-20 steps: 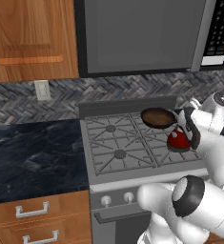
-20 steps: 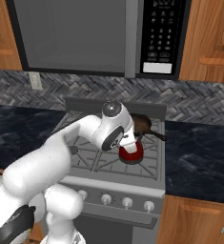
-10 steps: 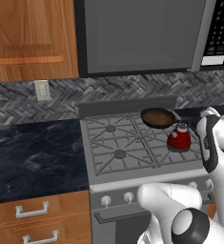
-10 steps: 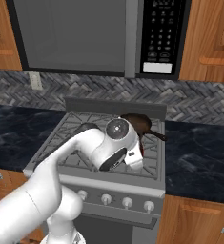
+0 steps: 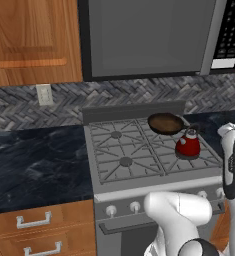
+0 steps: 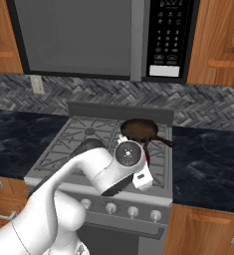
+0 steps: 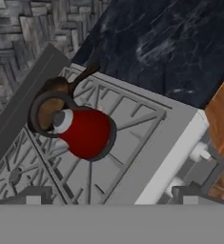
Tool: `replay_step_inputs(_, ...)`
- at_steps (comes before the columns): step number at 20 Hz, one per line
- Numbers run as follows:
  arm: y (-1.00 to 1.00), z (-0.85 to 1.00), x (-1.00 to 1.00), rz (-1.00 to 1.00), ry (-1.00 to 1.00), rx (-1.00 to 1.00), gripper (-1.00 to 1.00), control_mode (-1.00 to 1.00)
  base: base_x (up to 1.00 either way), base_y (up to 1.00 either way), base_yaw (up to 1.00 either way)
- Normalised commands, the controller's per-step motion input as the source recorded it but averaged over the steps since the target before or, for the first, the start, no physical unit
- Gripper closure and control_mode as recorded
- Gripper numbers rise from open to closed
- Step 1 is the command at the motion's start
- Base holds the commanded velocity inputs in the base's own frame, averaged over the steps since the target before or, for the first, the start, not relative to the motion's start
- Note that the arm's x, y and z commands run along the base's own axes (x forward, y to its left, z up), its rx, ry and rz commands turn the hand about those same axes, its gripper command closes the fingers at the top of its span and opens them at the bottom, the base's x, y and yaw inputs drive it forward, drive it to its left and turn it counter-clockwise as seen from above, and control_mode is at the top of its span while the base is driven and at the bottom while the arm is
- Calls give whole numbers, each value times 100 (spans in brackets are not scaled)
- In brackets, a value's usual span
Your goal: Pick the kettle from the counter and place it on a stove burner. Then turn the burner on.
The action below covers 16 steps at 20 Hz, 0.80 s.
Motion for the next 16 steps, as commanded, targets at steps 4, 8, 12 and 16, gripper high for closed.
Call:
replay_step_inputs(4, 0, -3, -50, 13, -4, 0, -100, -100, 0, 0, 0)
replay_step_inputs(8, 0, -12, -56, 16, -15, 0, -100, -100, 0, 0, 0)
replay_step_inputs(12, 0, -13, -60, 16, -33, 0, -100, -100, 0, 0, 0)
replay_step_inputs(16, 0, -12, -46, 19, -43, -4, -100, -100, 0, 0, 0)
